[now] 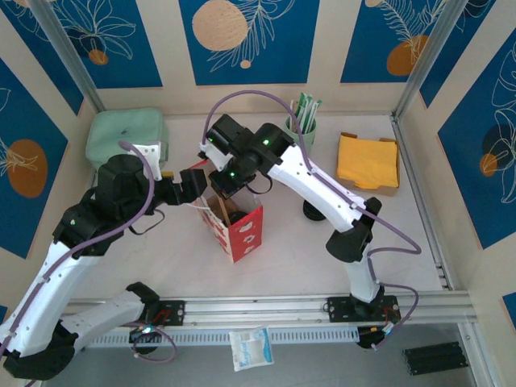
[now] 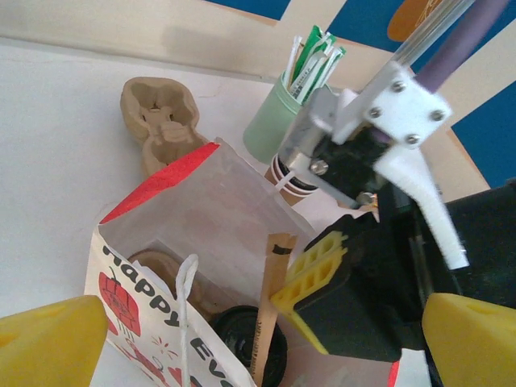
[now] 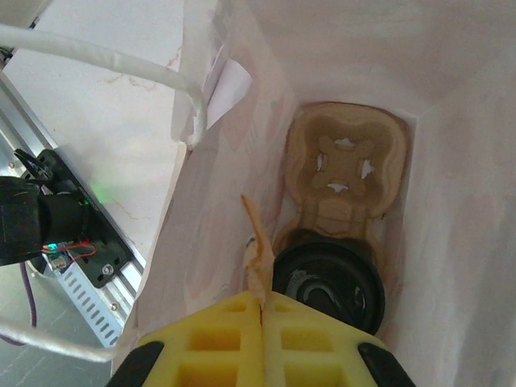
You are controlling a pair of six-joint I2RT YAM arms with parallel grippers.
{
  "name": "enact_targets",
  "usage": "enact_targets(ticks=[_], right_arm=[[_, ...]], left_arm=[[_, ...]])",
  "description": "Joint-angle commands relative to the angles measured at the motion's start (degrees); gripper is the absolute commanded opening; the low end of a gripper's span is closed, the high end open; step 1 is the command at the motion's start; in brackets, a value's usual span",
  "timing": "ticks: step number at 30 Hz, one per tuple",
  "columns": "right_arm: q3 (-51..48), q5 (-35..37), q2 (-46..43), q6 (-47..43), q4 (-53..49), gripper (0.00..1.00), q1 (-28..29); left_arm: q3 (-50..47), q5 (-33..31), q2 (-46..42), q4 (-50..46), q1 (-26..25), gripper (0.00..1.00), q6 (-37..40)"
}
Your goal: Pack the takeout coffee
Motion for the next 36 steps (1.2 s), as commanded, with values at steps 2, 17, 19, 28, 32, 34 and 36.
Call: enact_targets(ticks=[2,17,19,28,32,34,36], right_arm=[[1.6,-2.3,2.1,-1.0,-0.2,0.0,0.6],[2.7,-1.8,3.8,-1.4,-0.2,0.31,0.6],[2.9,-1.6,3.4,-1.4,-0.4,0.33,0.5],[3.8,1.3,-0.4,-1.8,-1.0,0.45,0.5],[3.8,3.2,-3.0,-1.7,-1.3,0.48,0.5],[3.7,4.2,-4.5,-1.6,-1.4,0.48,0.4],[3.5,4.9,-6.1,-1.3,-1.4,0.5,0.1]], left_arm=[[0.2,-0.7,0.2,1.7,0.0,1.0,-0.2],[1.1,-0.7,0.6,2.1,0.3,1.0,0.1],[1.4,-0.7,0.7,2.1,0.3,1.0,0.2],[2.6,-0.5,1.1,1.8,0.3,1.0,0.6],[3.8,-0.3,1.6,1.7,0.4,0.99,0.7],[4.5,0.0,1.9,1.7,0.3,0.99,0.8],[5.2,0.3,2.4,1.7,0.4,0.99,1.0]])
